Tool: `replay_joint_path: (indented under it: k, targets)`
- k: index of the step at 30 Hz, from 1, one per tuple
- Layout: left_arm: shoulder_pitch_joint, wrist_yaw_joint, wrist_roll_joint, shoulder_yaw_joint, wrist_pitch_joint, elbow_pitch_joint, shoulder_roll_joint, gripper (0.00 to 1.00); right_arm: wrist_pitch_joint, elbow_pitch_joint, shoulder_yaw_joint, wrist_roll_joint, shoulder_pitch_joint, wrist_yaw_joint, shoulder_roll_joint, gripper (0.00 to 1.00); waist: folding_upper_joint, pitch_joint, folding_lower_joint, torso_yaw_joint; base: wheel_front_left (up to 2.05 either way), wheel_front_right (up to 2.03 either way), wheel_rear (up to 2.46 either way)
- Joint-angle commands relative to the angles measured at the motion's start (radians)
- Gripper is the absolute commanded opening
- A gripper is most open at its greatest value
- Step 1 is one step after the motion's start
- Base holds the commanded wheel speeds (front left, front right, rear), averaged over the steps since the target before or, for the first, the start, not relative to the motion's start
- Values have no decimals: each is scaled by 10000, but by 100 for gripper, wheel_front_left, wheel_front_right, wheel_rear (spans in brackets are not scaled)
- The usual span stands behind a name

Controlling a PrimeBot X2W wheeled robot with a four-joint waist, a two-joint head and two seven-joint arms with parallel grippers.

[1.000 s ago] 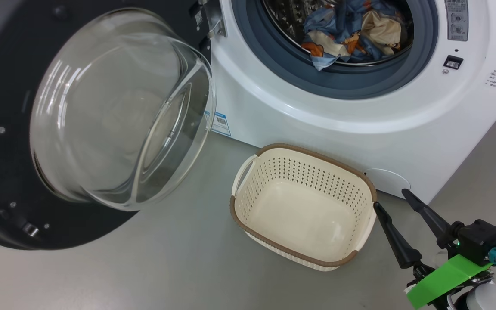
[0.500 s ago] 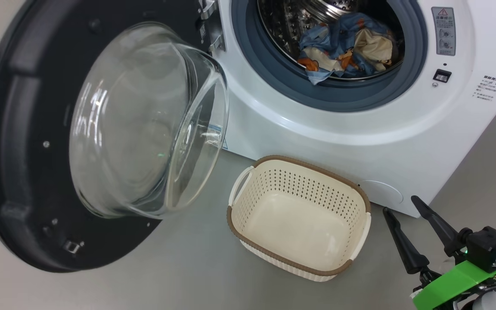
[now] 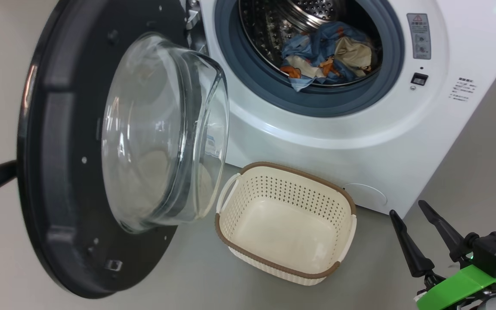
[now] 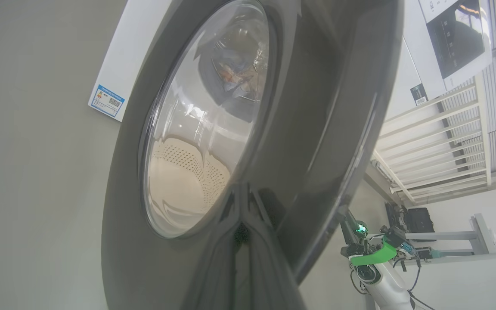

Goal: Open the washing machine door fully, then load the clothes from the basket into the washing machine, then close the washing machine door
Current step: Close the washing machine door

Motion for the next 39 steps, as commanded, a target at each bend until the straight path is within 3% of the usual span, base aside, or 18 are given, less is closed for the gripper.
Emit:
replay_joint_path:
  k: [1, 15, 29, 39]
  targets:
    - [-244, -71, -90, 403, 110, -430, 400, 0, -82, -234, 74, -116, 48, 44, -149, 100, 0, -13, 0, -98, 0, 0, 0]
    - [-268, -71, 178, 32, 551, -1681, -396, 0, -82, -286, -266, -185, 153, 44, 6, 100, 0, -93, 0, -952, 0, 0, 0]
    - [-498, -71, 564, -47, 150, -2105, -1198, 0, -82, -324, -456, -225, 150, 44, 136, 100, 0, -78, 0, -2061, 0, 0, 0]
    - [-676, -71, 799, -81, -124, -2191, -1434, 0, -82, -381, -598, -260, 182, 44, 225, 100, 0, -25, 0, -2763, 0, 0, 0]
